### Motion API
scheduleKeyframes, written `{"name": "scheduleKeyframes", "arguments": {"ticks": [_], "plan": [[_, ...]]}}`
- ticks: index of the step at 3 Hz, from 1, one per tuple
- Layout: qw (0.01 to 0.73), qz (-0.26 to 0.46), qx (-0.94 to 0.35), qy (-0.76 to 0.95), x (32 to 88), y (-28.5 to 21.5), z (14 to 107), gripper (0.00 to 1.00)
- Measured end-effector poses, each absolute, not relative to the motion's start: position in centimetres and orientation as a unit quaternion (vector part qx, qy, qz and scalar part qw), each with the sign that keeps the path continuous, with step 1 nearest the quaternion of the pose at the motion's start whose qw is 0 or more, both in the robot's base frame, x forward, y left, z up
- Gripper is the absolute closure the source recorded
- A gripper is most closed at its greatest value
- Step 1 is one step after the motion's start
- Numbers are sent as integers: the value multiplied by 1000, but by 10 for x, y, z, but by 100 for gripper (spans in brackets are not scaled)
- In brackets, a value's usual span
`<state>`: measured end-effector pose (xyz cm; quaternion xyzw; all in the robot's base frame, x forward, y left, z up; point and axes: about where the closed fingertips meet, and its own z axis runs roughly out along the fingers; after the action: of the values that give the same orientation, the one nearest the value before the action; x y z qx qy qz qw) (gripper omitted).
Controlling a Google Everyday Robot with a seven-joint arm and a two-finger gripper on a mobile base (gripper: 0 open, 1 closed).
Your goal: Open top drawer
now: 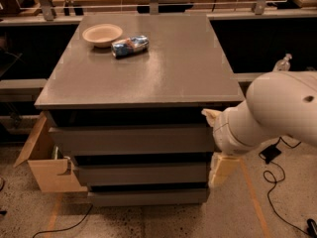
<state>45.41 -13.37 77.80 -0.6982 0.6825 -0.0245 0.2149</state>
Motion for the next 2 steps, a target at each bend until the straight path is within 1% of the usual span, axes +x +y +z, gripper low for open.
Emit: {"name": "scheduleKeyframes", "arguments": {"ticks": [2], "plan": [[199,-27,-716,669,478,-113,728,0]]}}
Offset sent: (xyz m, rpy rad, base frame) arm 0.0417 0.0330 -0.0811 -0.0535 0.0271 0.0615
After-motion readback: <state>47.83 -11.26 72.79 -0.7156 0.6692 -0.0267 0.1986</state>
